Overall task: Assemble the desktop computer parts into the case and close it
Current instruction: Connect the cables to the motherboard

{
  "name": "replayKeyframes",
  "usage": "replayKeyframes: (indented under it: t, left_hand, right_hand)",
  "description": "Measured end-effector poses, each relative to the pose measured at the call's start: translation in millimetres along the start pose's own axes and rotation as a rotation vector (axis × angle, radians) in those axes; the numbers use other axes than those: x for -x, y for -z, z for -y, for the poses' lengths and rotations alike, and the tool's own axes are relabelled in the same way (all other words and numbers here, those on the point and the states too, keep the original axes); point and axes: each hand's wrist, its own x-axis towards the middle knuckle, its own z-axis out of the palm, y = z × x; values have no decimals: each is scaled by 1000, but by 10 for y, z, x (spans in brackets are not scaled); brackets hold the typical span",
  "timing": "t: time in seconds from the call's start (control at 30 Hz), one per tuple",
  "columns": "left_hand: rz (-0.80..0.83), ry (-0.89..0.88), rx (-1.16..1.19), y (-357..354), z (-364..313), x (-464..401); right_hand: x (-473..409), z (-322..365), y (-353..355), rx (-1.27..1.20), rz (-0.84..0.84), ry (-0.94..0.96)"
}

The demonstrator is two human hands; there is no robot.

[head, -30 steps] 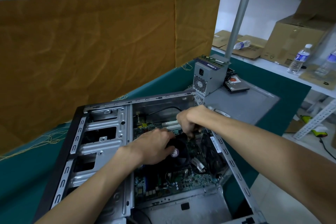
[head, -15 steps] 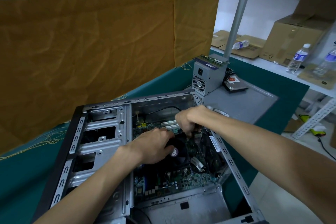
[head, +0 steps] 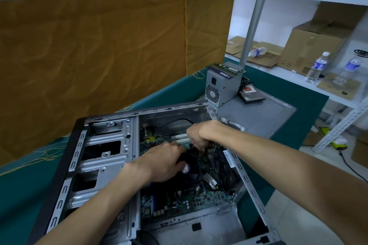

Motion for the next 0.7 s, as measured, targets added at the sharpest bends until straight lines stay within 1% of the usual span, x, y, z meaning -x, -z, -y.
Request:
replayKeyframes:
  t: [0.27, 0.43, 0.47, 0.5, 0.53, 0.6, 0.63, 0.67, 0.7]
  left_hand:
    - [-3, 7, -13, -9, -15, 2]
    - [6, 22, 17, -5, 7, -9]
    - [9, 41, 59, -4, 25, -27]
    - [8, 66, 120, 3, 46, -54]
    - [-1, 90, 179, 12, 60, -93]
    - [-36, 116, 233, 31, 77, -221]
    - [-46, 119, 235, 46, 75, -300]
    - [-36, 117, 236, 63, 65, -377]
    - [-8, 106, 241, 83, 48, -453]
  right_hand:
    - [13, 33, 50, -2, 21, -11]
    - [185, 51, 44, 52, -31, 30]
    - [245, 49, 49, 41, -76, 46]
    - [308, 36, 73, -7, -145, 56]
    - [373, 2, 106, -106, -240, 98]
    - [508, -106, 195, -374, -535, 181]
    - [555, -189, 242, -472, -696, 188]
    - [580, -279, 278, -535, -849, 168]
    - [582, -373, 303, -571, -958, 117]
